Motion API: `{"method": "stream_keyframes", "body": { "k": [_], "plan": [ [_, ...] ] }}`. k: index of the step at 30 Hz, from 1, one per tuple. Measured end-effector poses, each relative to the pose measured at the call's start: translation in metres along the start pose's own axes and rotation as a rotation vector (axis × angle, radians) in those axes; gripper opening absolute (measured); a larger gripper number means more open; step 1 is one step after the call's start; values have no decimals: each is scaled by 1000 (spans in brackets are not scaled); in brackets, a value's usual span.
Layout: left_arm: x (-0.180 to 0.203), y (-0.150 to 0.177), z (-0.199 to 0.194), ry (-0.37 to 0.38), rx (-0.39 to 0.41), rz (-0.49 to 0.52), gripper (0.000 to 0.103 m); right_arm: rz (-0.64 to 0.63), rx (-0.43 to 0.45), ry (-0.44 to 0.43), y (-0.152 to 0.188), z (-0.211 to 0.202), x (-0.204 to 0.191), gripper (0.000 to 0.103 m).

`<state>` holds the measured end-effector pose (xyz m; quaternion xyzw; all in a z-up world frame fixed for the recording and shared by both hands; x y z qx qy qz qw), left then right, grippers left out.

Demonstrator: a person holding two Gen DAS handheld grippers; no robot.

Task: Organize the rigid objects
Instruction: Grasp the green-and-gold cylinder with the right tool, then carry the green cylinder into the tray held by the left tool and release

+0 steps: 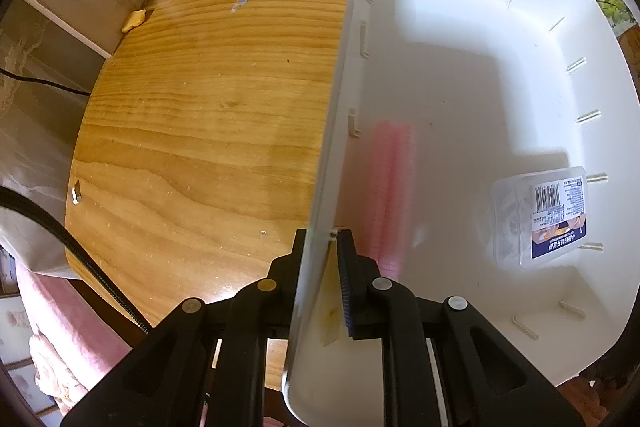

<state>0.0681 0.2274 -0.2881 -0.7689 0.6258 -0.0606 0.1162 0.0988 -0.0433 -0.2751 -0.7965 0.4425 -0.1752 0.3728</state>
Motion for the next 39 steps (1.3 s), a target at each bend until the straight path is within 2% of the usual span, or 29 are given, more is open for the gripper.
{"method": "stream_keyframes", "body": {
  "k": [9,20,23,26,27,32,39],
  "plan": [
    [1,-1,-3,6,-13,34,16,86,-27,44,1,-2,4,51],
    [5,8,-1,45,-45,98,16,263,-24,159,7,-18,20,50],
    [9,9,-1,59,-49,115,16,316,0,196,5,-27,26,40],
    [11,9,-2,71,-52,138,16,365,22,234,4,-34,33,37],
    [11,9,-2,76,-53,145,16,373,29,248,4,-36,35,32],
    [16,7,-5,97,-53,185,16,410,40,308,7,-44,41,31],
    [27,0,-4,108,-63,257,16,488,66,345,6,-50,42,31]
  ]
}}
Point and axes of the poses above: each gripper's, at about its wrist camera, not at the fingertips, and z roughly the way its jaws point, x to its right, y to its underside, the point moved 10 cm from there along z, roughly the way its jaws point, and after that the axes turned 8 degrees about x, right-handed, at the moved point
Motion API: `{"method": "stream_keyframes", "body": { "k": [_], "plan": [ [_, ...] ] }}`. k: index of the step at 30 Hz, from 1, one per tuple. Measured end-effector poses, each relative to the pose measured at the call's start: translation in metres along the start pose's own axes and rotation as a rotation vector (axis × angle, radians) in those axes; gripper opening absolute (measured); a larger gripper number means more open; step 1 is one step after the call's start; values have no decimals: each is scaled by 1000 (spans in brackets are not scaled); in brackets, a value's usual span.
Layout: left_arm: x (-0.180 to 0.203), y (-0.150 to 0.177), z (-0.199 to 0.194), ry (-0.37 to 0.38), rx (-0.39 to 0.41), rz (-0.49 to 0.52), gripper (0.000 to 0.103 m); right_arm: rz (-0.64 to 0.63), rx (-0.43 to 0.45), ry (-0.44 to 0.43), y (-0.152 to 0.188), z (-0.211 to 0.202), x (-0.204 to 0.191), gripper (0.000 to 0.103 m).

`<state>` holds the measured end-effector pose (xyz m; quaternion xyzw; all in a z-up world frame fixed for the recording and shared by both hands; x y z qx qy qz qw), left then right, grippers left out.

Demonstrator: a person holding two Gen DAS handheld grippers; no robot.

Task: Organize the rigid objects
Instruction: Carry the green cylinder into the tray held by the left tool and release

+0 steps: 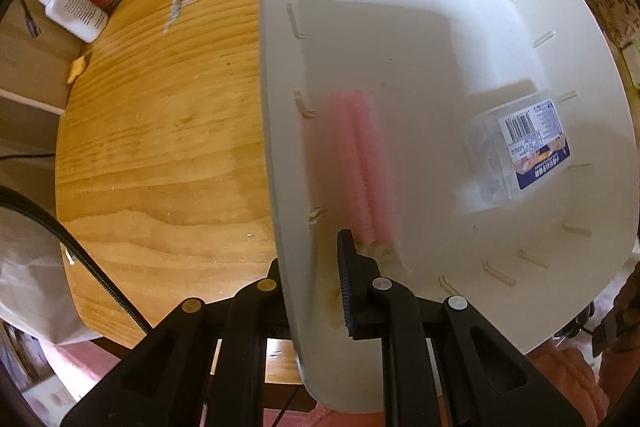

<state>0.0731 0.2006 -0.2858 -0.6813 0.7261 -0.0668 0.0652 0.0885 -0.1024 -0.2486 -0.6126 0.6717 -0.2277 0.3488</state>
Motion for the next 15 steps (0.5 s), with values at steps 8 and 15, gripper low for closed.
{"method": "stream_keyframes", "body": {
  "k": [8,15],
  "plan": [
    [6,-5,1,11,-6,45,16,2,17,14,-22,-20,-15,31],
    [8,-7,0,23,-16,52,16,-57,75,-64,-50,-40,-55,31]
  ]
}}
Point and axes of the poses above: each gripper's, at about its wrist camera, not at the fingertips, and z roughly the way its jaws point, x to its right, y to its underside, the point moved 10 cm from there along z, roughly the way its jaws point, and after that the axes turned 8 degrees about x, right-handed, at the moved point
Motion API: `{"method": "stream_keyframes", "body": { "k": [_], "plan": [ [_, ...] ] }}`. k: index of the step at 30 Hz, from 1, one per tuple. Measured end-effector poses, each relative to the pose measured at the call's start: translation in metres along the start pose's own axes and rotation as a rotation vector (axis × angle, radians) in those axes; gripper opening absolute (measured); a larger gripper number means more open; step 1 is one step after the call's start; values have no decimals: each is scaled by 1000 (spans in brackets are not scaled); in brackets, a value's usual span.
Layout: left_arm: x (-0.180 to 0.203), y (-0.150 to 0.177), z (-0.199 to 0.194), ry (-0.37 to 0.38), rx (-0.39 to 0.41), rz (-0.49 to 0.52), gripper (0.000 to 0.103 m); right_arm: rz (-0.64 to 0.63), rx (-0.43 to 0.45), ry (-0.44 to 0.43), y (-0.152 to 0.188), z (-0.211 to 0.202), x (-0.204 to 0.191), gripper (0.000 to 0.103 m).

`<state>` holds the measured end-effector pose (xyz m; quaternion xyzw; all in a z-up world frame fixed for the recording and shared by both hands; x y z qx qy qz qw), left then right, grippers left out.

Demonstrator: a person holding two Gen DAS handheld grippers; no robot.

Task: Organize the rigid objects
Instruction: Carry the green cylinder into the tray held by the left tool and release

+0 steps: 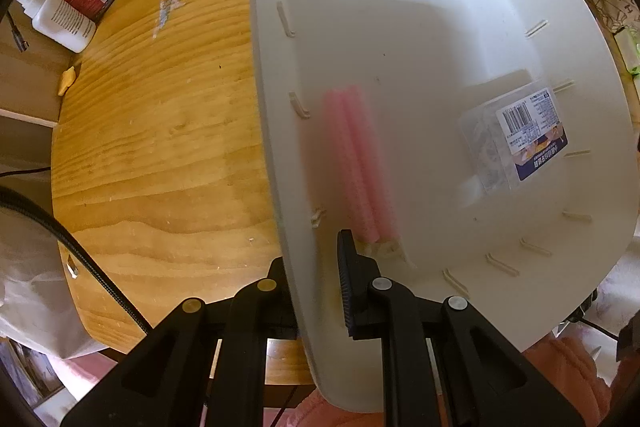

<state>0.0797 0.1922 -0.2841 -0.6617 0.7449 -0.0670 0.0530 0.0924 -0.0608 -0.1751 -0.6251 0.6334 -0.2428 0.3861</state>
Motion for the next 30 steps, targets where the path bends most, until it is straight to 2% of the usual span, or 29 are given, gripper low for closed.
{"method": "stream_keyframes", "body": {
  "k": [7,12,20,30],
  "plan": [
    [-2,-10,-3,17,7,9,16,-99,20,-127,-18,-4,-59,31],
    [-5,-20,-6,26,8,22,17,-174,5,-231,-15,-2,-106,31],
    [-12,-27,-13,39,13,37,17,-277,-85,-358,13,19,-167,31],
    [-16,-22,-20,62,28,40,15,-332,-234,-399,53,50,-198,31]
  ]
}}
Point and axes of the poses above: each gripper's, at about its wrist camera, not at the fingertips, and z roughly the way its jaws point, x to its right, y to its underside, the point moved 10 cm from there along z, roughly the way its jaws point, and after that the axes turned 8 degrees about x, right-handed, at the moved point
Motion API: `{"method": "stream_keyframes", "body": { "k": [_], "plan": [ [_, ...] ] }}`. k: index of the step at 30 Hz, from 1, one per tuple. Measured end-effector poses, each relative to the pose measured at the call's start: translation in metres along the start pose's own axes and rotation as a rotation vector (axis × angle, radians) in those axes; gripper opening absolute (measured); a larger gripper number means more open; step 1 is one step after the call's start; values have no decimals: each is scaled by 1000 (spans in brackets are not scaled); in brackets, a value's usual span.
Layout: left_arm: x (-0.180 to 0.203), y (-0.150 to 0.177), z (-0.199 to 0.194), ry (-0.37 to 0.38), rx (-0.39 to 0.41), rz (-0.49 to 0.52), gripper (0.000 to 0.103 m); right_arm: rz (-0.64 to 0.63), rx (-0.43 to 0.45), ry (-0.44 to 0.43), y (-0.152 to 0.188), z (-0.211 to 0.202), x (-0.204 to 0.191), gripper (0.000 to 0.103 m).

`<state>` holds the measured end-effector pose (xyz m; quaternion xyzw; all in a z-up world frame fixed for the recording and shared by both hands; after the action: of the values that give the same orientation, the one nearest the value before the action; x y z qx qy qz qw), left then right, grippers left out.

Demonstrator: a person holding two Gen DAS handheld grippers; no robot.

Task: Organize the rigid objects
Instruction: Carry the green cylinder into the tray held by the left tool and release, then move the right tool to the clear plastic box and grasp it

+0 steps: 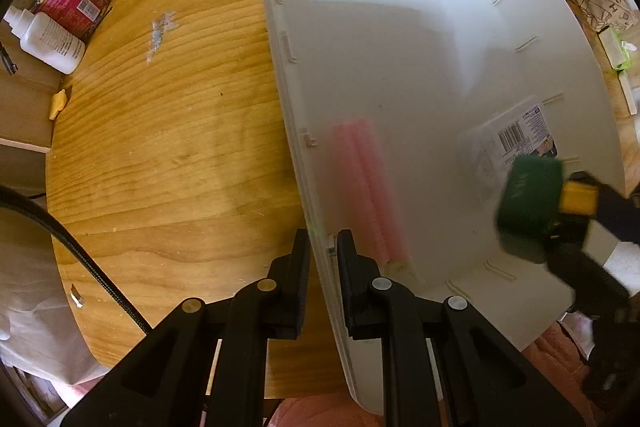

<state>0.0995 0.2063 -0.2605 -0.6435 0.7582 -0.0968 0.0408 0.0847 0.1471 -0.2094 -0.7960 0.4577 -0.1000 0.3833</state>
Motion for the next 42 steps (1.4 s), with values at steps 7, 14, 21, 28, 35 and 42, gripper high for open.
{"method": "stream_keyframes", "body": {
  "k": [7,14,21,28,35,42],
  "plan": [
    [-3,6,7,11,-5,-17,14,21,-81,13,11,20,6,31],
    [-10,8,14,21,-9,-31,13,17,-125,34,22,33,10,31],
    [-12,8,18,19,-12,-38,13,26,-85,47,17,28,17,50],
    [-13,8,20,12,-14,-51,13,40,-4,83,6,10,31,70],
    [-13,8,23,-5,-17,-66,13,47,134,116,-14,-22,48,80],
    [-12,9,21,-24,-19,-87,13,94,248,159,-30,-59,79,81]
  ]
}}
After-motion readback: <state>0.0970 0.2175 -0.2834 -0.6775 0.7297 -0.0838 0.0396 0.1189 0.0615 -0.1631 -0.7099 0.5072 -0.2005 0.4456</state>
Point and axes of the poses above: each gripper's, at about its wrist camera, not at the fingertips, and z roughly the way its jaws point, x to its right, y to its underside, the point moved 10 cm from there along z, roughly the way its jaws point, and after that the axes turned 8 degrees about x, right-handed, at the moved point
